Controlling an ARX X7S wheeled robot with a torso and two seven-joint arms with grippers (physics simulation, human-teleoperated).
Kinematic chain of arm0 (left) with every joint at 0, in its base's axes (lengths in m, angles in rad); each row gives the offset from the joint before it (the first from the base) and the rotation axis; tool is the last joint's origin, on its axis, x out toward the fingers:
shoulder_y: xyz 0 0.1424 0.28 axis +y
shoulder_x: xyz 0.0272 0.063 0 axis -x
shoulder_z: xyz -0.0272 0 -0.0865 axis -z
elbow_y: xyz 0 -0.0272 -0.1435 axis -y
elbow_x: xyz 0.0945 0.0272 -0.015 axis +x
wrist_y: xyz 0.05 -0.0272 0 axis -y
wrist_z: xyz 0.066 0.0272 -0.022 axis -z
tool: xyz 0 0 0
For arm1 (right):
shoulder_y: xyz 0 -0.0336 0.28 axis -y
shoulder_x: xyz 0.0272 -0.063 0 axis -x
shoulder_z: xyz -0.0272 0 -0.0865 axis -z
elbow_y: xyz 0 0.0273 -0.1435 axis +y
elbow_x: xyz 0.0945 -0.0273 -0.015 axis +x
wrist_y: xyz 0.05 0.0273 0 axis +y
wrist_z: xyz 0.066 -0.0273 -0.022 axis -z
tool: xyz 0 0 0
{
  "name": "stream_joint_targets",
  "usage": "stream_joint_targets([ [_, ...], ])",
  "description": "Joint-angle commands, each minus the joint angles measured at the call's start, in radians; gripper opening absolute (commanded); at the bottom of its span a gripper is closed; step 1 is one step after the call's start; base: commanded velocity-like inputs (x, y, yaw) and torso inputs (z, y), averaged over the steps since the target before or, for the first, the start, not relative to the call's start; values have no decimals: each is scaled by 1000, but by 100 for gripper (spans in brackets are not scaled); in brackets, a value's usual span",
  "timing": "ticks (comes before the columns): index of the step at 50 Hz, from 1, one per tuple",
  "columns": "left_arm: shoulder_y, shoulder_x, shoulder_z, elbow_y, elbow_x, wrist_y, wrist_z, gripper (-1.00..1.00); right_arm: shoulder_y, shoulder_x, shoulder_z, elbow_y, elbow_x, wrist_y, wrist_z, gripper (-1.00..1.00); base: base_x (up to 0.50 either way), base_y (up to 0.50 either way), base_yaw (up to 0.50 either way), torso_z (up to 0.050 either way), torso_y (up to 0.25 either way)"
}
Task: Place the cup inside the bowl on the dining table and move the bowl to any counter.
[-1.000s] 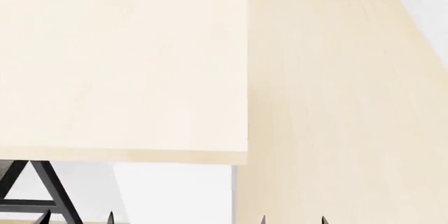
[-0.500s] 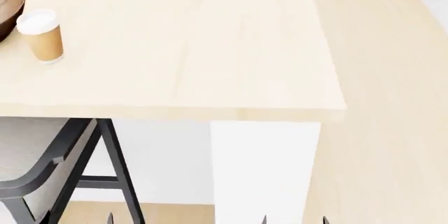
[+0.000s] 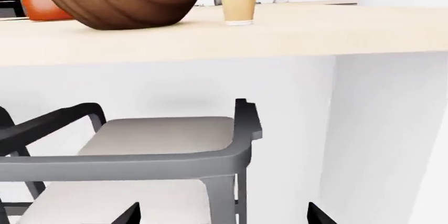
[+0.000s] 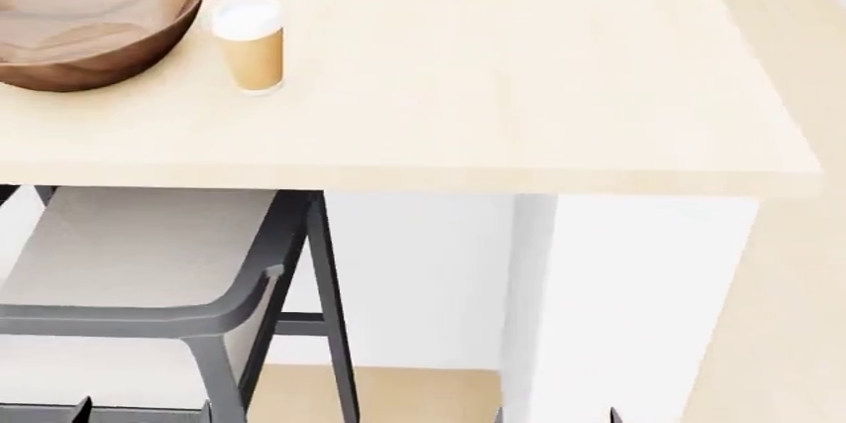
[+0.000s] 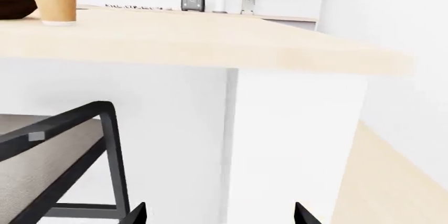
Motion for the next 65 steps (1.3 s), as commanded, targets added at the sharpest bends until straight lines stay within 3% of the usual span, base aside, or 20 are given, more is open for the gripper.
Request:
stream_joint_targets([
  [1,-3,-5,2,9,-23,-9,-5,100,1,8,-9,-4,1,-5,12,100,0,500,0,0,0],
  [51,-15,-32,52,13,-17,-16,-46,100,-4,34,-34,-9,11,-36,54,100,76,498,0,0,0],
  [65,0,-51,57,20,-30,5,-38,100,-5,38,-30,-11,23,-43,70,100,-7,8,0,0,0],
])
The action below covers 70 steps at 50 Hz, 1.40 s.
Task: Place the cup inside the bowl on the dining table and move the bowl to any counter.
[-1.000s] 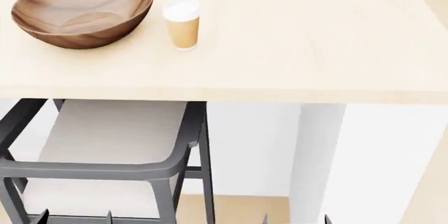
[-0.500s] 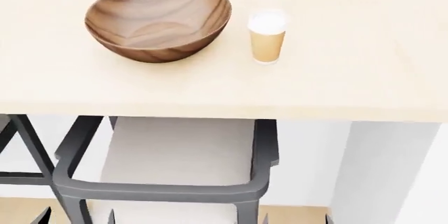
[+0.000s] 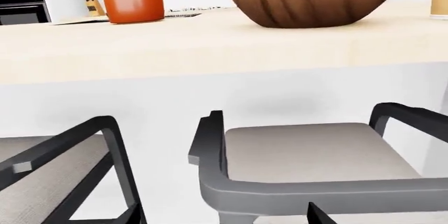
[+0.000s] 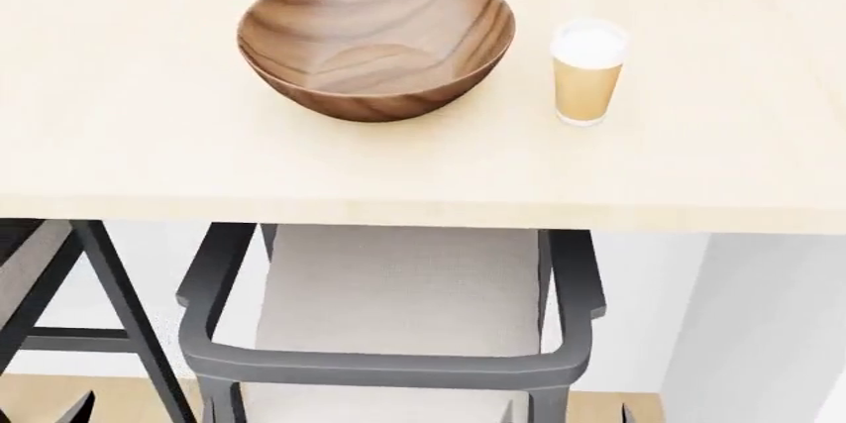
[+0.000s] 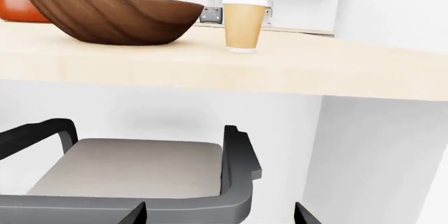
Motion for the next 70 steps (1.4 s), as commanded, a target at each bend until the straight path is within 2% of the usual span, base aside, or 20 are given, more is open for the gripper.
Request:
stream_joint_targets([
  [1,9,-12,4,3,-11,1,3,100,-1,5,0,-1,9,-4,10,100,0,0,0,0,0],
  [18,10,-11,5,4,-21,38,-9,100,1,10,-9,3,21,-12,15,100,0,0,0,0,0],
  [59,7,-28,30,7,-26,72,-22,100,4,28,-29,0,32,-15,35,100,0,0,0,50,0],
  [70,4,-28,25,14,-40,53,-37,100,8,30,-34,3,38,-13,38,100,0,0,0,1,0],
])
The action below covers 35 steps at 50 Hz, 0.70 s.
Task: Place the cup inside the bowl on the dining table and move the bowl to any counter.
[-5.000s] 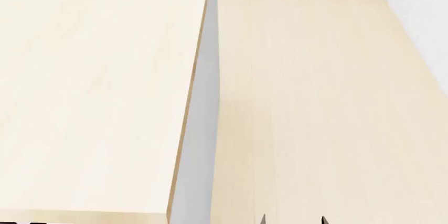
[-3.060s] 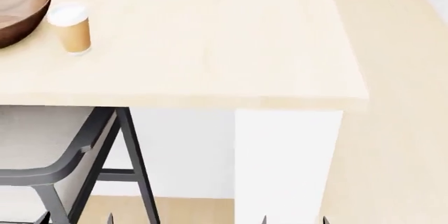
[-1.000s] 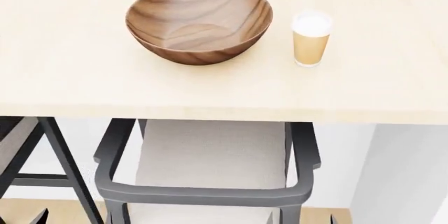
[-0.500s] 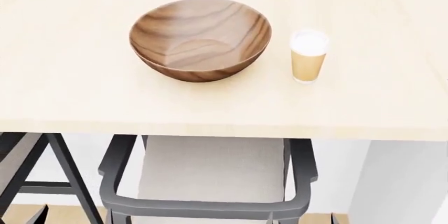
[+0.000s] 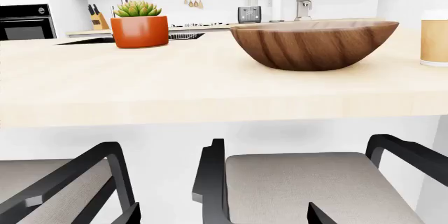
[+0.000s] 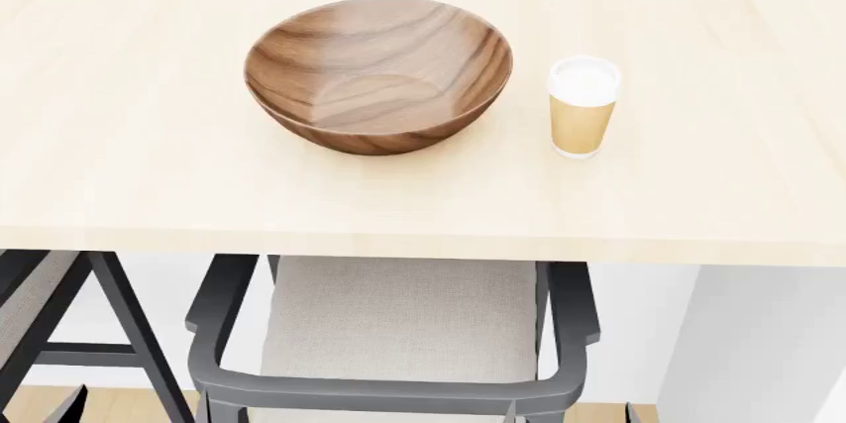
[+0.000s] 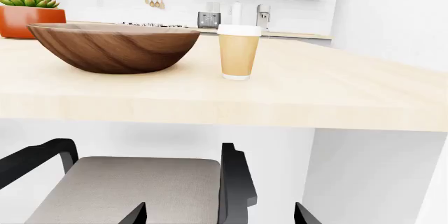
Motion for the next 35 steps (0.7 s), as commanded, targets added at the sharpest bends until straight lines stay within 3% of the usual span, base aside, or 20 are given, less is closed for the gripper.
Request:
stream_joint_targets([
  [1,-1,-2,0,4,-11,0,-7,100,3,3,-5,3,6,0,4,100,0,0,0,0,0],
  [5,13,11,-39,58,-101,-27,-10,100,-3,5,14,-22,41,4,6,100,0,0,0,0,0],
  [6,10,-12,-3,139,-42,-116,-38,100,-3,10,10,-53,36,35,14,100,0,0,0,0,0],
  [9,-16,-25,-13,272,-59,-210,-65,100,-2,28,15,-163,86,72,-8,100,0,0,0,0,0],
  [19,-149,-104,-47,650,-188,-653,-99,100,122,175,100,-680,253,579,68,100,0,0,0,0,0],
  [23,-249,-122,-57,679,-249,-798,-92,100,198,226,176,-746,337,710,83,100,0,0,0,0,0],
  [30,-436,-136,-225,709,-479,-1011,-63,100,361,319,299,-772,530,917,71,100,0,0,0,0,0],
  [35,-537,-181,-240,675,-499,-1074,-52,100,422,351,365,-744,616,1006,74,100,0,0,0,0,0],
])
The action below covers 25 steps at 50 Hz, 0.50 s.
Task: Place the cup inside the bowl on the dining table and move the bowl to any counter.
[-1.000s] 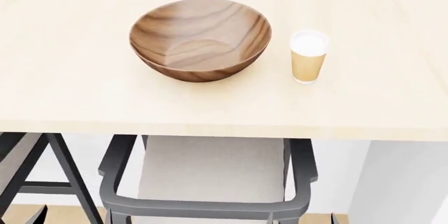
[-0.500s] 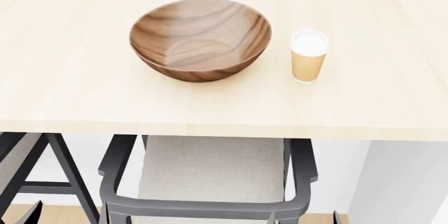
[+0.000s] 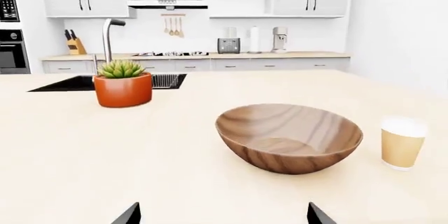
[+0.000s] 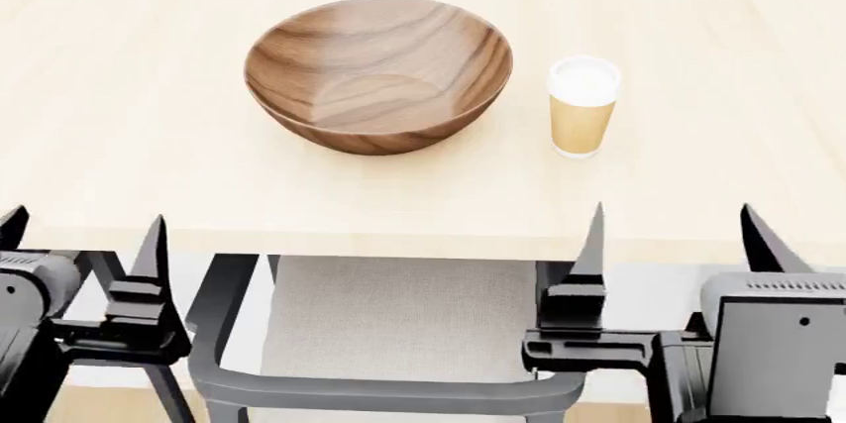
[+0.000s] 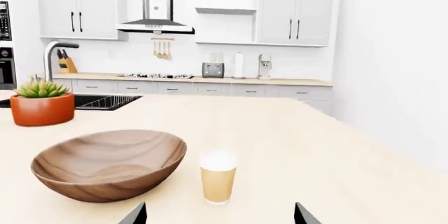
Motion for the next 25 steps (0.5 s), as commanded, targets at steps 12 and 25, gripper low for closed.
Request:
stream_joint_targets([
  [12,-326,-103,-175,-16,-234,-374,19,100,262,191,208,-21,337,402,-13,100,0,0,0,0,0],
  [25,-294,-124,-187,-12,-246,-379,22,100,193,213,269,-42,367,396,-25,100,59,8,0,0,0],
])
